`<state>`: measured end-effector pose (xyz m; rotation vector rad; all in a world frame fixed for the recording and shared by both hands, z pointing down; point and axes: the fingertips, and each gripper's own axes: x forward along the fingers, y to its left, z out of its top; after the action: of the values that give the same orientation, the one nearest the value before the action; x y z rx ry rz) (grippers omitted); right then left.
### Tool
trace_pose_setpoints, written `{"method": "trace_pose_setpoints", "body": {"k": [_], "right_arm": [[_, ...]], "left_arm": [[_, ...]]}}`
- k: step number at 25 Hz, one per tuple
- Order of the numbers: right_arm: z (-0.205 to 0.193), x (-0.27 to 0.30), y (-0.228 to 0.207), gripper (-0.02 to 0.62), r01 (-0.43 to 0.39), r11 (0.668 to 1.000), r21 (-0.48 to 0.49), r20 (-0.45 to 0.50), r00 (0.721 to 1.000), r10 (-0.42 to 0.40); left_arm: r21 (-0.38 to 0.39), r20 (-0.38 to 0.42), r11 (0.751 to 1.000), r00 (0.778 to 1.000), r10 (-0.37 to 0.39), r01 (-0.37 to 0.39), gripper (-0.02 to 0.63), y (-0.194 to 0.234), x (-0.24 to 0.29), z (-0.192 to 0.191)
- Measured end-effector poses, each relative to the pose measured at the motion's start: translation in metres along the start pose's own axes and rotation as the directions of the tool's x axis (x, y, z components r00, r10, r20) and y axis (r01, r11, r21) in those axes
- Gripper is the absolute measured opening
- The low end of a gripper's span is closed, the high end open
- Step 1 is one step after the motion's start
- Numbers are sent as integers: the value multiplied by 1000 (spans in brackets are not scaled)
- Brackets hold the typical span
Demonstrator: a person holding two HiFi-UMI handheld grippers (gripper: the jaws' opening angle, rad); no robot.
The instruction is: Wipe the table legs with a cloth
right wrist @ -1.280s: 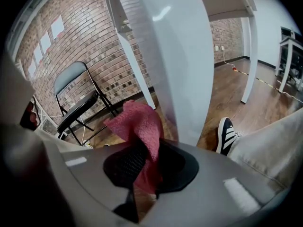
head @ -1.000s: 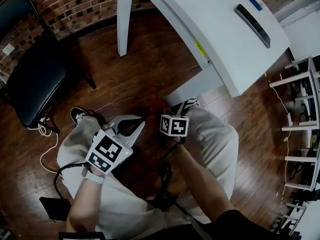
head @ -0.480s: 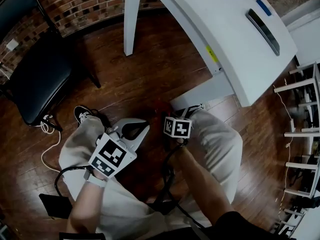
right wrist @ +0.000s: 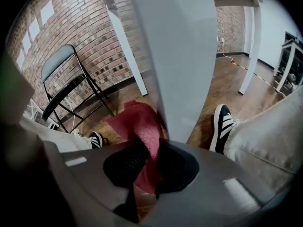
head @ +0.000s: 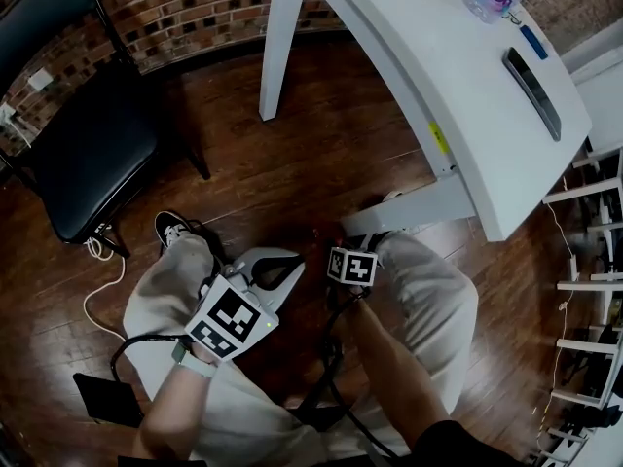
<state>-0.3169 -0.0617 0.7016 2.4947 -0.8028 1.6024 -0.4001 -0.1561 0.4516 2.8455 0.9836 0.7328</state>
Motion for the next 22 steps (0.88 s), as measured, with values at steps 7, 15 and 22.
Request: {"method": "trace_pose_setpoints", "body": {"k": [7,15,22], "right_arm": [[-22,26,-5,51,24,997,-67,-59,998,-28],[-47,52,-15,51,29,998,-51,-124,992,-36],[-53,78,-24,51,43,999,-13,-151,988,-44]], "left_arm": [[-15,-3,1000,1000,22,-22,0,8,-5,-3],[-30,15,999,999,30,-30,0,12,-13,-1],[-67,9,997,999,38,-38,0,18,-21,-3]]}}
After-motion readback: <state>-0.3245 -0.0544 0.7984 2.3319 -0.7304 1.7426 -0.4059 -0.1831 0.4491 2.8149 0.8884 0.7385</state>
